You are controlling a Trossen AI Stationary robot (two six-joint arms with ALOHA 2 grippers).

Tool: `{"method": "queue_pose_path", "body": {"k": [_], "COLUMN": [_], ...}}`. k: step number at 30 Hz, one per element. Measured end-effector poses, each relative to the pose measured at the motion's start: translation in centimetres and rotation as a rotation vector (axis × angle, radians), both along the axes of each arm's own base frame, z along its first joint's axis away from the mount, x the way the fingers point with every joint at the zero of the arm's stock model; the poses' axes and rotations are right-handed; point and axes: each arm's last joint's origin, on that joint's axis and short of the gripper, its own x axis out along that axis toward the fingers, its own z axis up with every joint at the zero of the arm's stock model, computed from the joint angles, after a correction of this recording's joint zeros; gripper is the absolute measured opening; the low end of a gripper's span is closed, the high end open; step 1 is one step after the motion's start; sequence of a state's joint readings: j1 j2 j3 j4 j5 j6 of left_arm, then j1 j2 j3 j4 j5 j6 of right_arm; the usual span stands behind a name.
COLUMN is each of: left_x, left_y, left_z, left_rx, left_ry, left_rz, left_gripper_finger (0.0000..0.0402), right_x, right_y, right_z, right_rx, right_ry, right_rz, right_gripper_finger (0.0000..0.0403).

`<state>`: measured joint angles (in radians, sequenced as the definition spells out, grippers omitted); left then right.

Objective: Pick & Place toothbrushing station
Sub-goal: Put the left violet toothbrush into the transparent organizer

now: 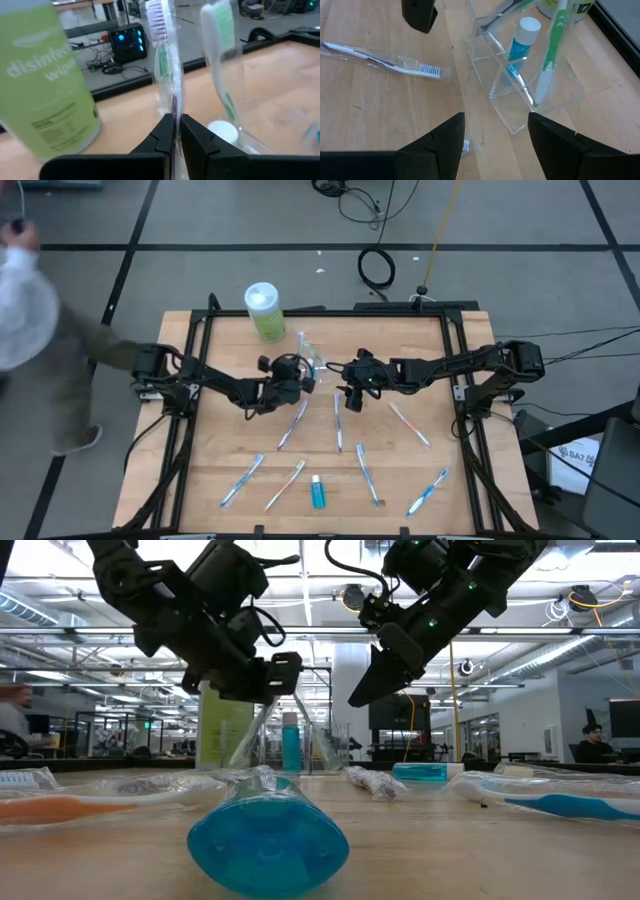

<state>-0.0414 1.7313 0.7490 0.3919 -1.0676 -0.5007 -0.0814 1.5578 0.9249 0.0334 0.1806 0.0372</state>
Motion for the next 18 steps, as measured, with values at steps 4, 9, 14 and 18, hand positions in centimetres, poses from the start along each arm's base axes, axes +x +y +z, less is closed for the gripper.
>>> {"method": "queue_pose_path", "body": {"k": [4, 9, 14, 18], "left_x": [0.15, 0.19, 0.20, 0.20], "left_y": [-0.11, -0.14, -0.09, -0.04], "left_z": [-0.09, -0.10, -0.14, -0.14], "left_rx": [-0.039, -0.039, -0.038, -0.032], "left_ry": [0.005, 0.017, 0.036, 0.048], "left_rz": [-0.061, -0.078, -0.094, -0.097], "left_gripper_finger": [0.0021, 0.0021, 0.0021, 0.0023], "right_x": [0.00, 0.00, 0.00, 0.00], "right_y": [0.00, 0.01, 0.00, 0.01], "right_z": [0.00, 0.00, -0.01, -0.01], "right_rx": [0.000, 0.000, 0.000, 0.000], "right_ry": [0.000, 0.000, 0.001, 0.001], "right_rz": [0.000, 0.000, 0.000, 0.000], "right_gripper_finger": [0.0210, 0.0210, 0.0210, 0.0210]}}
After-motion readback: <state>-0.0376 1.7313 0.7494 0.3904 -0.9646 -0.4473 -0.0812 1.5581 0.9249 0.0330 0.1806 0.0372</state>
